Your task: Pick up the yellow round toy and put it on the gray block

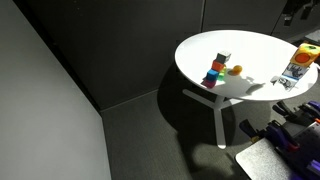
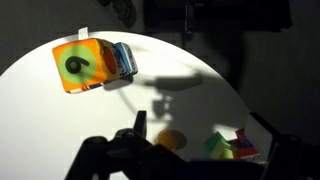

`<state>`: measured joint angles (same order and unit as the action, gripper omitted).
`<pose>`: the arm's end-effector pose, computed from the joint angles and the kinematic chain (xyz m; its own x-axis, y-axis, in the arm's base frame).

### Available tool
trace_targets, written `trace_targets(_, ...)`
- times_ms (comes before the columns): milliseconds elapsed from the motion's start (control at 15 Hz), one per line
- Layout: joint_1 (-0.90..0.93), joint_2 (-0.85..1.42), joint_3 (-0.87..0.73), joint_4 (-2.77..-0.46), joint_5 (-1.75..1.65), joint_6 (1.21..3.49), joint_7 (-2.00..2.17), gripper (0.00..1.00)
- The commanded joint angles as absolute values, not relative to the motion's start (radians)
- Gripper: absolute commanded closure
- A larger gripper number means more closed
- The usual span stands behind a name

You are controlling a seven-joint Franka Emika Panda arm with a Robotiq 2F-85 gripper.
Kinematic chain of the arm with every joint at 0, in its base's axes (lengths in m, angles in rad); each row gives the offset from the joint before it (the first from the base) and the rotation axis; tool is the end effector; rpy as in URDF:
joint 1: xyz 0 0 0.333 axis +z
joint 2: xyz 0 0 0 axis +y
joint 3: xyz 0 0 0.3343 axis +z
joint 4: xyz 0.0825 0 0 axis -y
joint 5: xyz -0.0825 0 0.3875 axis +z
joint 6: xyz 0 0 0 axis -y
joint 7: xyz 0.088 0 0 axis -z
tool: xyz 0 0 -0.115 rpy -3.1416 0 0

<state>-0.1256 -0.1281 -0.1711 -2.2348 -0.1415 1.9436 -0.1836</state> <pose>0.4586 -0.1526 0.4199 0.9820 -0.0528 -0.1816 -0.0411 -0.9969 0.0676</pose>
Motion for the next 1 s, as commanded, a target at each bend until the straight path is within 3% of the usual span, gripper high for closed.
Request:
trace_targets(0,-0.132,-0.033,-0.165,-2.135,-0.142,1.962,-0.165,0.00)
trace_targets(933,-0.208,0.188,-0.196,-2.016,-0.127,2.275,-0.189,0.00)
